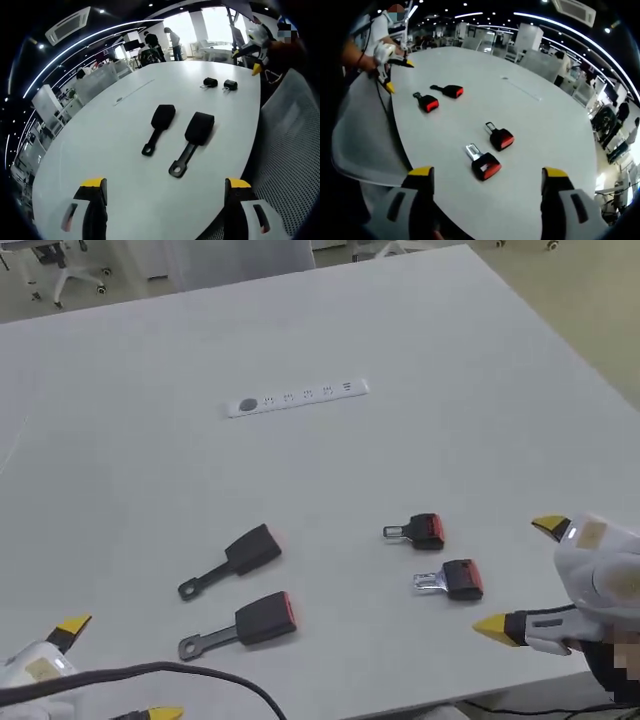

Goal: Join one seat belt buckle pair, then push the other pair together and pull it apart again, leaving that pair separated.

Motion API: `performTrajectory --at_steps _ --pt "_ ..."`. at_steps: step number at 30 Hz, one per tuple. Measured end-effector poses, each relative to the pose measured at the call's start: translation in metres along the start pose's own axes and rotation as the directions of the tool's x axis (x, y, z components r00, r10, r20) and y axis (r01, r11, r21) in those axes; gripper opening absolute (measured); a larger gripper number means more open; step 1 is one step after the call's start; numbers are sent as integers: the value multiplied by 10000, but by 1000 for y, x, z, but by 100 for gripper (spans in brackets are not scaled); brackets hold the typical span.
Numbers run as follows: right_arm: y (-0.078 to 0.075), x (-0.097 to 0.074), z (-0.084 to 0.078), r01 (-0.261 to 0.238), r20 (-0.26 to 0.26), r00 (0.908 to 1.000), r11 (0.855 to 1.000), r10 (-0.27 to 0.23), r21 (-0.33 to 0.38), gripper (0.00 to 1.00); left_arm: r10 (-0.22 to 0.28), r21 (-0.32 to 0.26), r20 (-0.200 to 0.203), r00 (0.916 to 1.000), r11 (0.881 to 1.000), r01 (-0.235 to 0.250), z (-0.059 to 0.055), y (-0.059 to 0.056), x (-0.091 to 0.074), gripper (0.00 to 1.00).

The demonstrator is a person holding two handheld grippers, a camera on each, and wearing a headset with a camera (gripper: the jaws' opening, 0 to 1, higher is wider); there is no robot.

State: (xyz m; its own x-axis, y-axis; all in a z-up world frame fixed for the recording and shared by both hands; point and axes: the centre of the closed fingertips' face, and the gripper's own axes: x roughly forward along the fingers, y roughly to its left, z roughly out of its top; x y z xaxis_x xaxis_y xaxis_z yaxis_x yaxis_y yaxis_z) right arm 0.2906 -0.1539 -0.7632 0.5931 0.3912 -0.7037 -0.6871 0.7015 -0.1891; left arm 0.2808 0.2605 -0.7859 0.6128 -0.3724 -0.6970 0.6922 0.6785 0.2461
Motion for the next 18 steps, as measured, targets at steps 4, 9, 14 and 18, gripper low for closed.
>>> performTrajectory --at_steps 4,9,14,18 --pt "1 2 0 -84 -48 10000 9999 83 -93 90 33 -114 38 10000 9999 -33 0 1 0 100" --pt "0 4 4 -159 -19 9999 9997 159 -162 90 22 -114 22 10000 9999 -21 0 2 0 100" --pt "5 6 7 -435 -83 9990 9973 430 -598 88 -304 -105 -120 9995 9995 303 -2 -3 1 99" --pt "6 10 7 -628 -221 9979 9928 608 -1021 85 -784 68 -406 9961 9969 787 -4 -12 3 98"
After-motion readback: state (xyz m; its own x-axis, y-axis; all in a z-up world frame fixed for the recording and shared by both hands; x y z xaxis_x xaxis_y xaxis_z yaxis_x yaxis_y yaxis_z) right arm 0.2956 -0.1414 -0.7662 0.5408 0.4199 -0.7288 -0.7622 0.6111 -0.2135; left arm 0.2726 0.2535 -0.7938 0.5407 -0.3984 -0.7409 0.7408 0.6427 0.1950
